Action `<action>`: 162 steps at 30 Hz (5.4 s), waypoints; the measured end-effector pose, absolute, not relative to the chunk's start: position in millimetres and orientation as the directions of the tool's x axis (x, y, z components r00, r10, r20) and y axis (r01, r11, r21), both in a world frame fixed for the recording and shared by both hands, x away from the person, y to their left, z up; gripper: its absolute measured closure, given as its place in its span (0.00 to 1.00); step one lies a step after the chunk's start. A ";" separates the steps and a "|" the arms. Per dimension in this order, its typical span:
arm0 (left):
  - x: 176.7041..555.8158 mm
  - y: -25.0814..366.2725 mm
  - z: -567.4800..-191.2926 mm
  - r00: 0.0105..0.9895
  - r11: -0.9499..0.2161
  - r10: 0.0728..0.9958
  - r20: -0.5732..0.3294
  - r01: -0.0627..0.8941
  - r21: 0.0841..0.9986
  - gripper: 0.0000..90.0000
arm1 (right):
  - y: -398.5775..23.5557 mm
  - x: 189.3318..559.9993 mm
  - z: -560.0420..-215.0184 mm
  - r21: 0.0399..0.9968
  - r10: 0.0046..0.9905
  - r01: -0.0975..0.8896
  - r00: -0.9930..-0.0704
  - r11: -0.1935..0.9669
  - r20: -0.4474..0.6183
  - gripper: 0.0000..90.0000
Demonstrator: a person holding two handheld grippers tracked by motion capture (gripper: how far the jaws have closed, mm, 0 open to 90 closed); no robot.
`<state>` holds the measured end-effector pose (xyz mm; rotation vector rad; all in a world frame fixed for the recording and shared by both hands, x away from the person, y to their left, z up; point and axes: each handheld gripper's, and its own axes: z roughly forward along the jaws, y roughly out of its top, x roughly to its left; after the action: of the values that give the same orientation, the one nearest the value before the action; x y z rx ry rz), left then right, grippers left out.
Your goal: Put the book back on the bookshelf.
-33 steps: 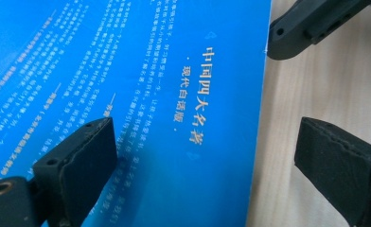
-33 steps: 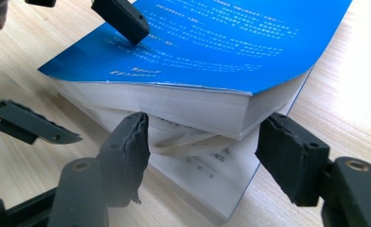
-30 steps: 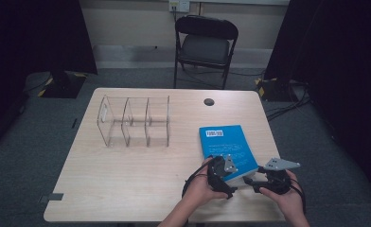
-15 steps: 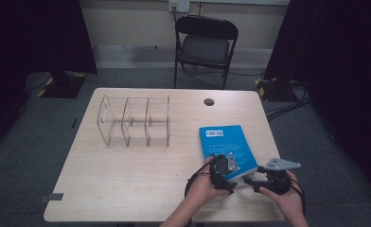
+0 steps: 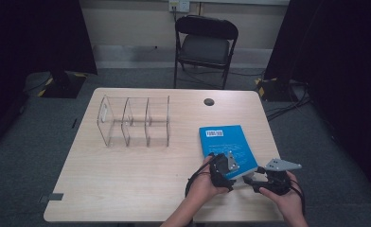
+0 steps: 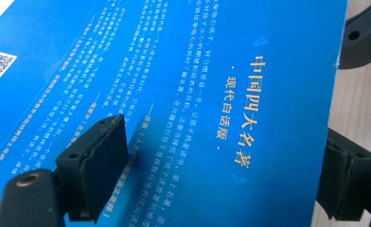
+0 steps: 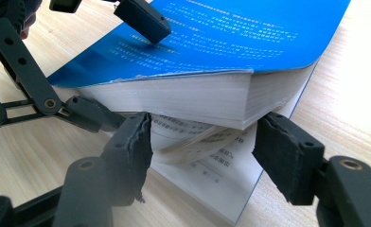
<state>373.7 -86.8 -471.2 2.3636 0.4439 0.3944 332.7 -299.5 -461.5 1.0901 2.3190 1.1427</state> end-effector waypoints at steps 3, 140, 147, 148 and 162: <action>374.0 -86.4 -471.1 0.896 -0.704 0.415 0.160 0.204 0.680 0.17 | -299.9 332.6 -462.0 0.782 0.760 0.496 -0.649 0.377 0.045 0.41; 381.1 -81.1 -397.6 0.916 -0.784 0.399 0.044 0.316 0.534 0.80 | -304.7 329.3 -479.8 0.849 0.725 0.465 -0.672 0.253 0.152 0.26; 389.5 -79.4 -382.6 0.910 -0.784 0.414 0.026 0.342 0.518 0.82 | -305.4 327.3 -474.7 0.854 0.710 0.439 -0.693 0.279 0.124 0.21; 390.1 -79.1 -380.4 0.906 -0.779 0.423 0.023 0.350 0.520 0.82 | -305.7 327.5 -474.7 0.853 0.709 0.440 -0.694 0.280 0.126 0.21; 404.4 -74.0 -360.9 0.896 -0.774 0.443 0.015 0.375 0.510 0.84 | -298.2 323.9 -472.1 0.861 0.660 0.408 -0.742 0.304 0.119 0.16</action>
<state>404.4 -74.0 -360.9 2.5502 0.5910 0.1820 323.9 -298.2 -472.1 0.9732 2.3160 1.4120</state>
